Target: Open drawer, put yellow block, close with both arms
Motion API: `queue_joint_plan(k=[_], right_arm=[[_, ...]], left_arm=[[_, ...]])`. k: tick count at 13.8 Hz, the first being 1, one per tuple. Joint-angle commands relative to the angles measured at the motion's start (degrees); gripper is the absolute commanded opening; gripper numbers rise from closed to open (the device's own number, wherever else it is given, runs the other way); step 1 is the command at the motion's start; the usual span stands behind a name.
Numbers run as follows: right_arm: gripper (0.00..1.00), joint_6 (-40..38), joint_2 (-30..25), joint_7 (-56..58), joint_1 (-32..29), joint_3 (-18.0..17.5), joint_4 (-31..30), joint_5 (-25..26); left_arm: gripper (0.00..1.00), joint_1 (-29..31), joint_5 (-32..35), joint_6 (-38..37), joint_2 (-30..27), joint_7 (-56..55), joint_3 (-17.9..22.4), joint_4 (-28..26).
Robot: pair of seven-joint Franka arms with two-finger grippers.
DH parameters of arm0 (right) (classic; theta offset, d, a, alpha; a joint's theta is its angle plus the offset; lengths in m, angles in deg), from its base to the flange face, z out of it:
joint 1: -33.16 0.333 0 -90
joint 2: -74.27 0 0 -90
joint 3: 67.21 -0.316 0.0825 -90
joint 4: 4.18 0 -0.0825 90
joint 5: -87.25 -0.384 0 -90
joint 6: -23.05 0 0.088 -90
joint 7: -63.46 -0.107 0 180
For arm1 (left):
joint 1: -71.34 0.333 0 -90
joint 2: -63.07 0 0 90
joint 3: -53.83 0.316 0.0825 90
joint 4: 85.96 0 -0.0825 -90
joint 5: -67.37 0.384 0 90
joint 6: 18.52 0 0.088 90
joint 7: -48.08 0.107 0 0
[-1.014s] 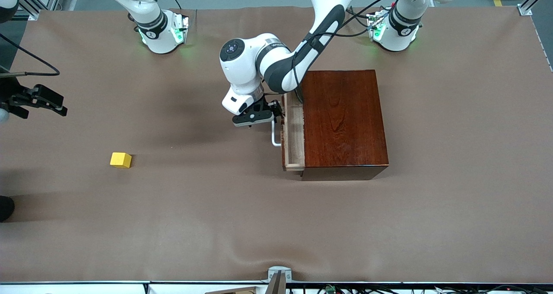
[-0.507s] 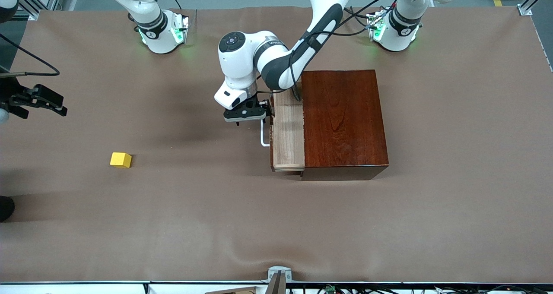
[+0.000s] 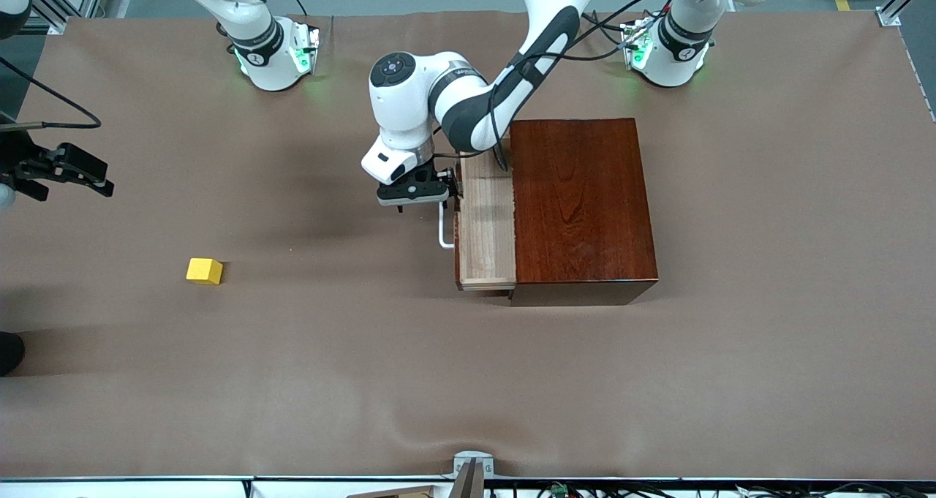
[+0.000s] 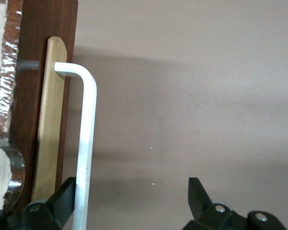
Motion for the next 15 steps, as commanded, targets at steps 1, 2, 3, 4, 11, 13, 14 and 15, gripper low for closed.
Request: queue_joint_plan(k=[1, 2, 3, 4, 11, 13, 14, 15], right_arm=[[1.0, -0.1, 0.2, 0.7, -0.8, -0.6, 0.5, 0.5], [1.0, -0.1, 0.1, 0.7, -0.8, -0.6, 0.6, 0.6], [1.0, -0.1, 0.2, 0.7, -0.8, -0.6, 0.6, 0.7], [1.0, 0.0, 0.1, 0.7, -0.8, -0.6, 0.6, 0.7], [1.0, 1.1, 8.3, 0.9, -0.8, -0.7, 10.0, 0.1], [1.0, 1.4, 9.6, 3.3, -1.0, -0.6, 10.7, 0.4], [1.0, 1.6, 10.5, 3.9, -1.9, -0.6, 10.8, 0.4], [1.0, 1.6, 11.4, 4.0, -2.9, -0.6, 10.8, 0.3]], left_arm=[[1.0, -0.2, 0.9, -4.4, -0.2, -0.2, 0.3, 1.7], [1.0, -0.2, 1.6, -5.1, -1.0, -0.2, 0.2, 1.7], [1.0, -0.2, 1.9, -6.0, -1.6, -0.2, 0.1, 1.7], [1.0, -0.2, 1.8, -6.9, -2.1, 0.0, 0.1, 1.7], [1.0, 1.6, 1.0, -12.3, -10.7, 1.4, 0.3, 1.7], [1.0, 4.9, 0.6, -13.7, -14.6, 1.5, 0.1, 1.6], [1.0, 6.7, -0.5, -14.9, -15.9, 1.7, 0.1, 1.6], [1.0, 8.8, -1.6, -16.2, -17.2, 3.4, 0.1, 1.6]])
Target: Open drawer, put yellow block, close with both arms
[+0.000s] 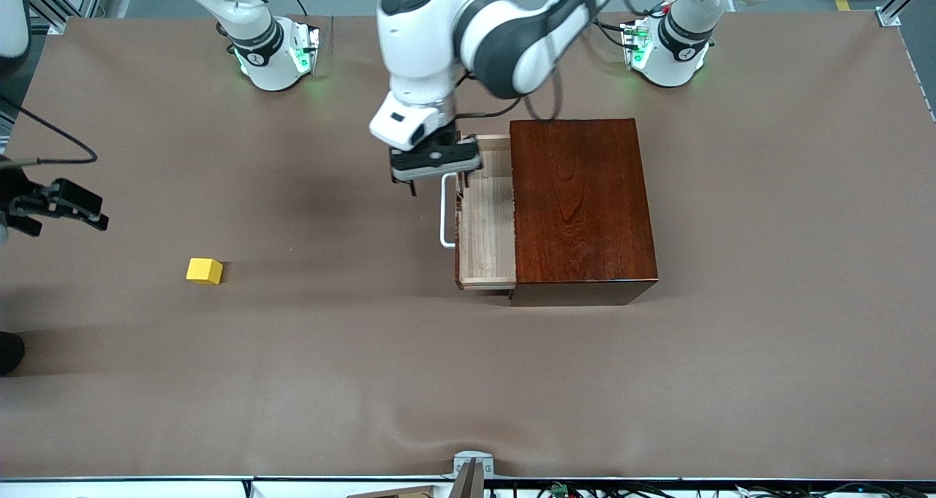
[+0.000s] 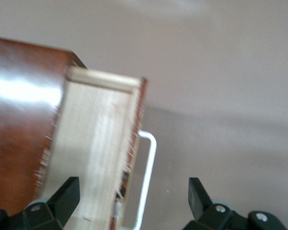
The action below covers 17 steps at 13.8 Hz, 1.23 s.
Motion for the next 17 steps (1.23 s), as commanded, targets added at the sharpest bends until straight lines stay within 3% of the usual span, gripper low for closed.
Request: queue_joint_plan(k=[1, 6, 11, 14, 17], right_arm=[[1.0, -0.8, 3.6, 1.7, -3.1, -0.6, 2.7, 0.0], [1.0, 2.9, 8.5, 6.1, -7.2, -0.6, 1.5, -2.1], [1.0, 20.1, 10.3, 6.3, -5.4, -0.7, -11.6, -1.4], [1.0, 25.2, 15.1, 6.2, -5.5, -0.7, -13.3, -1.5], [1.0, 26.6, 16.0, 6.3, -5.4, -0.6, -16.0, -0.8]], left_arm=[[1.0, 5.4, -2.8, -3.8, -4.4, 5.0, -0.6, -0.7], [1.0, 15.8, -4.6, -9.1, -9.8, 13.6, -0.6, -1.7], [1.0, 22.9, -4.7, -13.7, -12.9, 22.5, -0.7, -2.7], [1.0, 28.1, -5.4, -13.9, -16.8, 29.5, -0.7, -7.4], [1.0, 33.9, -5.5, -13.9, -22.0, 37.2, -0.7, -13.9]])
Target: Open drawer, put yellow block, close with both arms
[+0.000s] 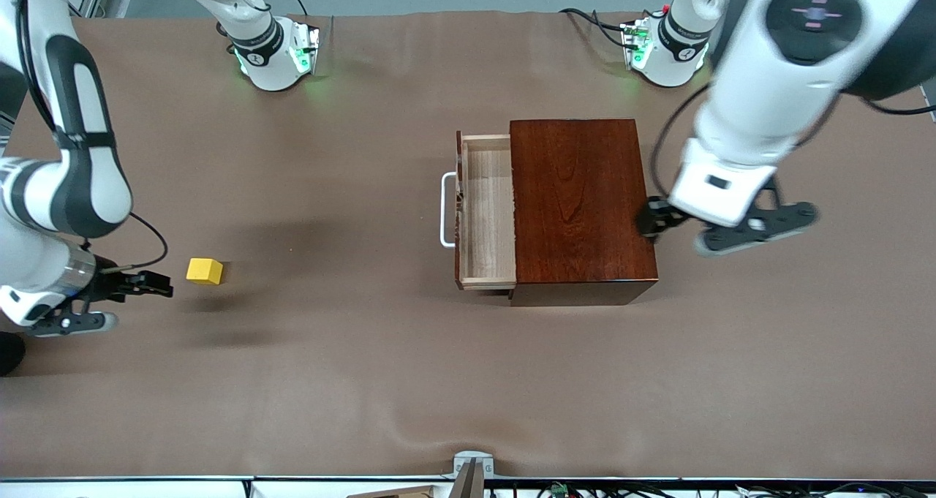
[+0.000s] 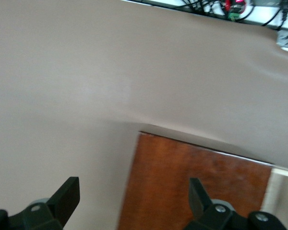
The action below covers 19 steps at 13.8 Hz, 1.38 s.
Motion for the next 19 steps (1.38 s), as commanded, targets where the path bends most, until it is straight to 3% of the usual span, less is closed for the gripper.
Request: queue_joint_plan(k=[1, 9, 16, 18, 19], right_arm=[[1.0, 3.1, -0.6, 0.6, -0.2, -0.1, -3.9, 0.5], [1.0, 12.1, -0.5, 0.7, -0.7, -0.1, -14.8, 3.2], [1.0, 16.2, 2.9, 0.6, -0.9, -0.1, -17.1, 3.2], [1.0, 16.0, 3.0, 0.6, -0.8, -0.1, -17.1, 3.2], [0.73, 15.7, 3.1, 0.5, -0.8, -0.1, -17.0, 3.2]], left_arm=[[1.0, 5.2, -1.3, 0.6, -7.8, 6.4, -0.6, -9.8], [1.0, 19.8, -6.4, -2.1, -12.1, 27.3, -0.6, -11.8], [1.0, 19.6, -6.2, -6.3, -13.5, 31.9, -1.3, -11.0], [1.0, 23.3, -6.0, -6.7, -14.2, 34.6, -5.0, -11.1], [1.0, 25.5, -6.1, -7.1, -14.5, 35.9, -7.8, -11.1]])
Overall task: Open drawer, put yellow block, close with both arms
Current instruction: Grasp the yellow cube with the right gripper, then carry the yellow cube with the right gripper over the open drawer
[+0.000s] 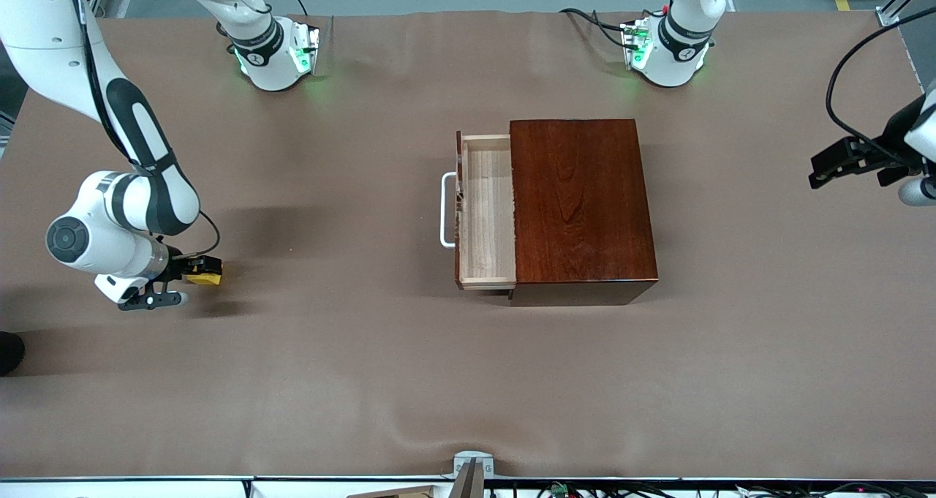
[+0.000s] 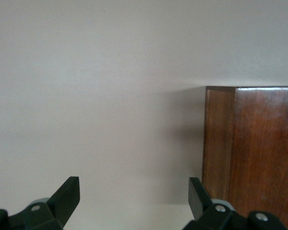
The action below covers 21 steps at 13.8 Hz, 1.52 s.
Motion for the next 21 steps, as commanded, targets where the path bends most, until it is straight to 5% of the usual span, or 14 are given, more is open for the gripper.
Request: queue_joint_plan(k=[1, 2, 4, 6, 12, 15, 21], right_arm=[[0.38, -0.1, -0.3, 0.0, -0.6, -0.5, -0.2, 0.9], [0.16, -0.2, -0.3, -0.3, -0.4, -0.5, 0.0, 0.8], [0.0, -0.3, -0.6, -0.7, -0.4, -0.5, 0.4, 0.8], [0.0, -3.2, -2.1, -0.7, -0.5, -0.6, 1.6, 0.5], [0.0, -35.4, -14.9, -2.3, 1.4, -0.9, 18.7, 0.0], [0.0, -47.2, -16.1, -5.6, 4.6, -1.2, 27.5, -1.3], [0.0, -49.7, -15.8, -34.4, 22.2, -2.0, 33.1, -5.1]], left_arm=[[1.0, 4.4, -0.6, -2.2, -1.9, 3.3, -5.1, -0.9], [1.0, 4.3, -0.6, -2.6, -1.9, 3.2, -5.1, -0.9], [1.0, 4.3, -0.5, -2.6, -1.6, 2.6, -5.2, -0.8], [1.0, 4.2, -0.6, -2.6, -1.5, 2.2, -5.3, -0.7], [1.0, 3.9, -0.3, -2.5, -1.1, 2.2, -5.4, -1.1], [1.0, 4.1, -0.5, -2.4, -1.1, 2.2, -5.4, -1.0], [1.0, 4.3, -0.5, -2.5, -1.1, 2.2, -5.3, -1.0]])
